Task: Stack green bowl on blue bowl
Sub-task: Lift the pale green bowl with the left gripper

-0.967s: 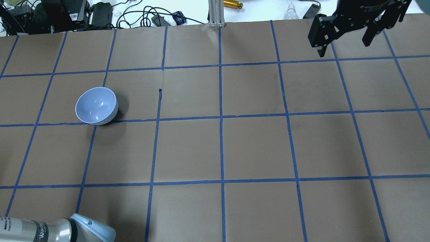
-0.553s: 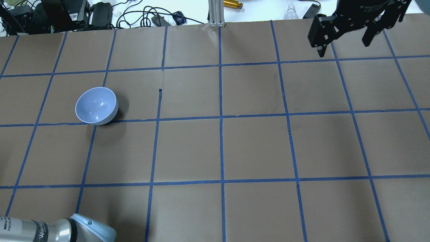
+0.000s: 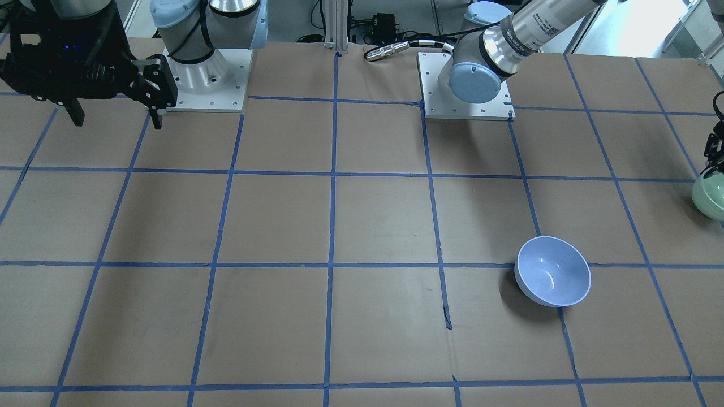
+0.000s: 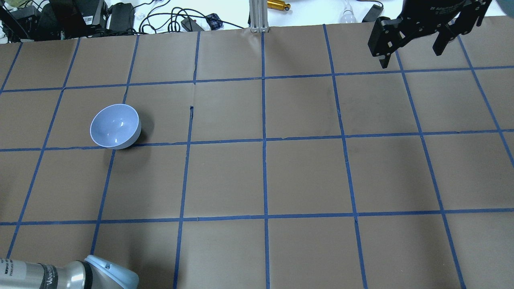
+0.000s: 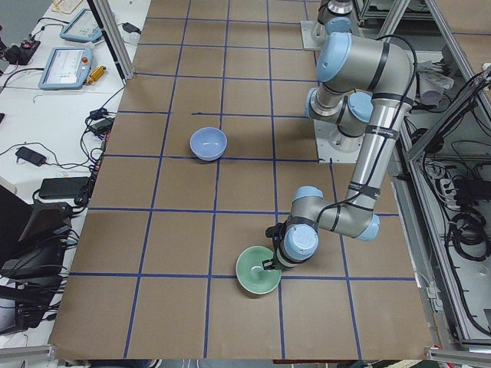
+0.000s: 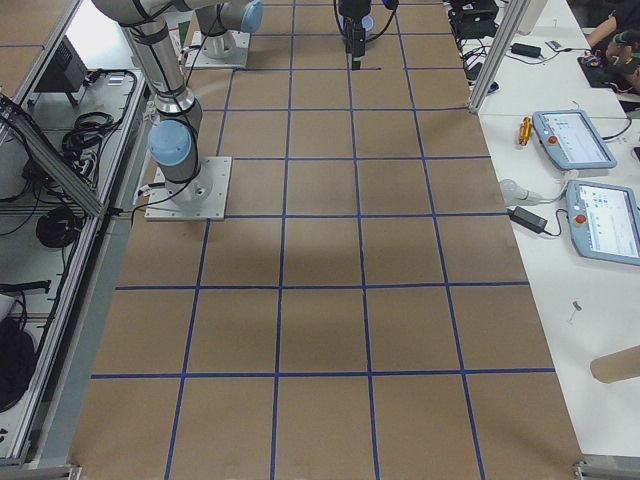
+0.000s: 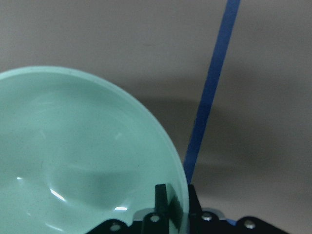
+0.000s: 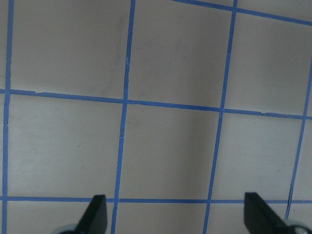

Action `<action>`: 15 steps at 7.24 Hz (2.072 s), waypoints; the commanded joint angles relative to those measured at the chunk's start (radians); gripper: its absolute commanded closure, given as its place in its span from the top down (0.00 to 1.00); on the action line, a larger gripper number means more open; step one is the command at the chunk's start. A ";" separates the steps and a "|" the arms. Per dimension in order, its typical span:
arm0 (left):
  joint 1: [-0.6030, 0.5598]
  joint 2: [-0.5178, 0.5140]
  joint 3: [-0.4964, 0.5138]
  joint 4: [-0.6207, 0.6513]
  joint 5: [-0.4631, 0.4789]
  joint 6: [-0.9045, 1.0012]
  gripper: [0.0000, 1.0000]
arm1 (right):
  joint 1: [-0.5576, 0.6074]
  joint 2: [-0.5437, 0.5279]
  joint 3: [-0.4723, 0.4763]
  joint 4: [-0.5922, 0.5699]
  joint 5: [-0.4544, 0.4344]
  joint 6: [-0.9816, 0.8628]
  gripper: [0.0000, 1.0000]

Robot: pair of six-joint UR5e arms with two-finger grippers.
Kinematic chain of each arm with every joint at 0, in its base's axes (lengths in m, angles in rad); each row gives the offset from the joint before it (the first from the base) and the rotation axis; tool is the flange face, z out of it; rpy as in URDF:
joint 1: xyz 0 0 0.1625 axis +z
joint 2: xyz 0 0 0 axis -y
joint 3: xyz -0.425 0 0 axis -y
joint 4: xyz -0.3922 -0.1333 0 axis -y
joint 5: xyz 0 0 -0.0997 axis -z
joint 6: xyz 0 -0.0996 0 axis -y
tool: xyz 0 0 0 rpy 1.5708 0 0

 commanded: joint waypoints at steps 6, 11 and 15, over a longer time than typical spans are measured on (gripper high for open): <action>0.000 0.002 0.000 0.000 0.000 0.007 0.00 | 0.000 0.000 0.000 0.000 0.000 0.000 1.00; -0.008 0.036 0.000 0.000 -0.005 0.007 0.00 | -0.001 0.000 0.000 0.000 0.000 0.000 1.00; -0.137 0.152 0.000 -0.117 -0.066 -0.017 0.00 | 0.000 0.000 0.000 0.000 0.000 0.000 1.00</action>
